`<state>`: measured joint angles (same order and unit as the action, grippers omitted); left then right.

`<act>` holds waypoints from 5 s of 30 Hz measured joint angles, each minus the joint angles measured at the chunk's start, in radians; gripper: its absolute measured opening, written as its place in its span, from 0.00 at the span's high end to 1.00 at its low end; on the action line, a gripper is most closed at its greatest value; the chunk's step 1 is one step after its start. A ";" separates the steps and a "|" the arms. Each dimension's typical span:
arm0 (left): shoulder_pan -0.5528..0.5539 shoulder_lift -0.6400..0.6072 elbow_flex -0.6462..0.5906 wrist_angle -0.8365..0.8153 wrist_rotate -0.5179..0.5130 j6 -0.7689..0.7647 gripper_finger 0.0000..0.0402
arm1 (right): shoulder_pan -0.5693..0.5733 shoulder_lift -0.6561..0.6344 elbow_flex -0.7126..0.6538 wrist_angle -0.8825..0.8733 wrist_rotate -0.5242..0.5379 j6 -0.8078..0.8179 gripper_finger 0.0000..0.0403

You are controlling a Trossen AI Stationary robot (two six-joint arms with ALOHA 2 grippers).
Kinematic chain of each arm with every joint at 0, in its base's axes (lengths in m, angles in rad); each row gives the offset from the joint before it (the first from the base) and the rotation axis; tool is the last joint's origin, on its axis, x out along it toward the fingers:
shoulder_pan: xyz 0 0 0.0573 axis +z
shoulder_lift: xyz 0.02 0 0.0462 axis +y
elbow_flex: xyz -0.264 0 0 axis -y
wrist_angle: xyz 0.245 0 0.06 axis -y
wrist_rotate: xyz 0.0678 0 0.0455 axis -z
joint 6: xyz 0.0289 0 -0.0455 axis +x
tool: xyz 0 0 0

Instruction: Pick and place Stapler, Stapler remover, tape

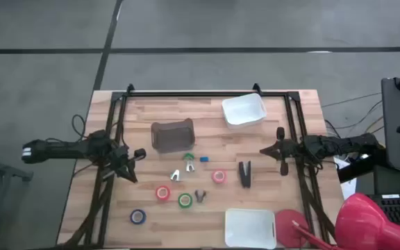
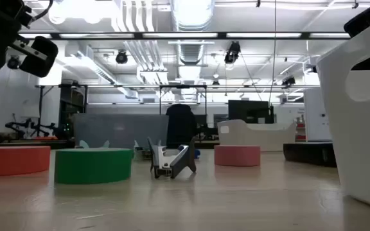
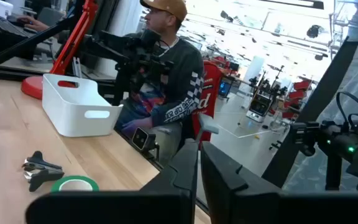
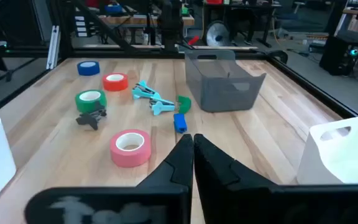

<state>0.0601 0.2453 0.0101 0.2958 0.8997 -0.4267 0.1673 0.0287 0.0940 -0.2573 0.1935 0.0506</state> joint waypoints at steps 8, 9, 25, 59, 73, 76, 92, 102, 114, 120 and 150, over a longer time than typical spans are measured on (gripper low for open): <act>0.000 0.000 0.000 0.000 0.000 0.000 0.94 | 0.000 0.000 0.000 0.000 0.000 0.000 0.98; 0.000 0.000 0.000 0.000 0.000 0.000 0.94 | 0.000 0.000 0.000 0.000 0.000 0.000 0.98; 0.000 0.000 0.000 0.000 0.000 0.000 0.94 | 0.000 0.000 0.000 0.000 0.000 0.000 0.98; 0.000 0.000 0.000 0.000 0.000 0.000 0.94 | 0.000 0.000 0.000 0.092 -0.017 0.206 0.98; 0.000 0.000 0.000 0.000 0.000 0.000 0.94 | 0.000 0.029 -0.085 0.455 -0.011 0.263 0.98; 0.000 0.000 0.000 0.000 0.000 0.000 0.94 | 0.000 0.064 -0.085 0.480 -0.011 0.263 0.98; 0.000 0.000 0.000 0.000 0.000 0.000 0.94 | -0.002 0.576 -0.085 0.742 0.111 0.480 0.98; 0.000 0.000 0.000 0.000 0.000 0.000 0.94 | -0.002 0.879 -0.046 0.882 0.124 0.681 0.98; 0.000 0.000 0.000 0.000 0.000 0.000 0.94 | 0.010 1.255 0.407 0.536 0.122 0.583 0.87; 0.000 0.000 0.000 0.000 0.000 0.000 0.94 | 0.010 1.382 0.620 0.292 0.120 0.585 0.70; 0.000 0.000 0.000 -0.007 0.000 0.000 0.94 | 0.036 1.943 1.268 -0.520 0.008 0.574 0.54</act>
<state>0.0601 0.2455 0.0099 0.2884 0.8997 -0.4267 0.2035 1.9718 1.3624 -0.7775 0.2012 0.6242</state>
